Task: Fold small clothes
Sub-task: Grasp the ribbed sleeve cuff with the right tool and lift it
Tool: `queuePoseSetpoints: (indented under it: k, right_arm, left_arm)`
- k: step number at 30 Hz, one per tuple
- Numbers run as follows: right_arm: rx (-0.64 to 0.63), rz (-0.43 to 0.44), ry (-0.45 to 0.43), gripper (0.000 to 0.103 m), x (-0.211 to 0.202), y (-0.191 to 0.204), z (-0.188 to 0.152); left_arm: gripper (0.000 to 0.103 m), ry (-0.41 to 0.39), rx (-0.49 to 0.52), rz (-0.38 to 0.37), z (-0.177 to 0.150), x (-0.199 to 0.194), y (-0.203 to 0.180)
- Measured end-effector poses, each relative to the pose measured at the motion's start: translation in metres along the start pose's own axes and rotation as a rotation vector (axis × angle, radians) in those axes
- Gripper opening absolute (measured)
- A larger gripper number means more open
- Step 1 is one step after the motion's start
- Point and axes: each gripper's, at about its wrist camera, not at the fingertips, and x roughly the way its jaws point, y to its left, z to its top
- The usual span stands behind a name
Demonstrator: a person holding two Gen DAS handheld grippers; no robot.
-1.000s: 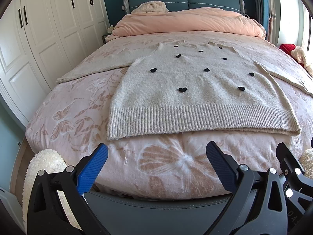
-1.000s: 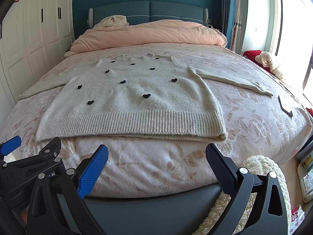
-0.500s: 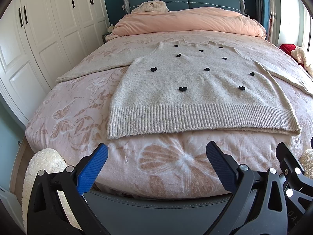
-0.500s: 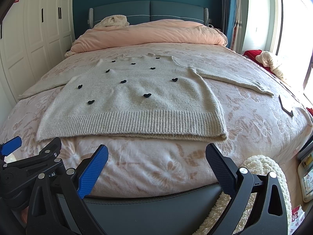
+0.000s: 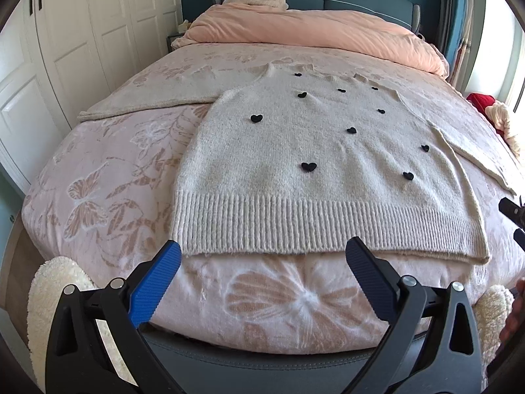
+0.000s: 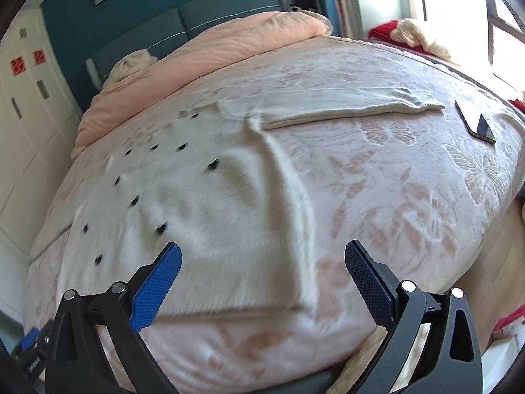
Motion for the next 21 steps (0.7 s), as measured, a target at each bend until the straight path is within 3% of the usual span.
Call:
queuePoseSetpoints:
  k: [7, 12, 15, 16, 17, 18, 21]
  right_arm:
    - [0.433, -0.096, 0.047, 0.098, 0.102, -0.158, 0.146]
    - [0.693, -0.105, 0.040, 0.096, 0.166, -0.234, 0.191]
    - [0.837, -0.065, 0.012, 0.077, 0.188, -0.256, 0.195]
    - [0.856, -0.066, -0.016, 0.059, 0.191, -0.257, 0.197]
    - [0.857, -0.057, -0.034, 0.020, 0.193, -0.256, 0.201]
    - [0.852, -0.023, -0.036, 0.011, 0.197, -0.253, 0.208]
    - [0.770, 0.112, -0.157, 0.011, 0.183, -0.209, 0.239]
  left_arm:
    - [0.098, 0.040, -0.057, -0.024, 0.037, 0.032, 0.004]
    - [0.098, 0.065, -0.078, -0.005, 0.057, 0.056, 0.003]
    - [0.098, 0.085, -0.082, 0.008, 0.064, 0.069, 0.002]
    - [0.098, 0.091, -0.083, 0.005, 0.067, 0.073, 0.003]
    - [0.098, 0.095, -0.083, 0.005, 0.070, 0.077, 0.004]
    - [0.098, 0.094, -0.084, 0.002, 0.073, 0.079, 0.004]
    - [0.098, 0.083, -0.098, -0.022, 0.088, 0.085, 0.010]
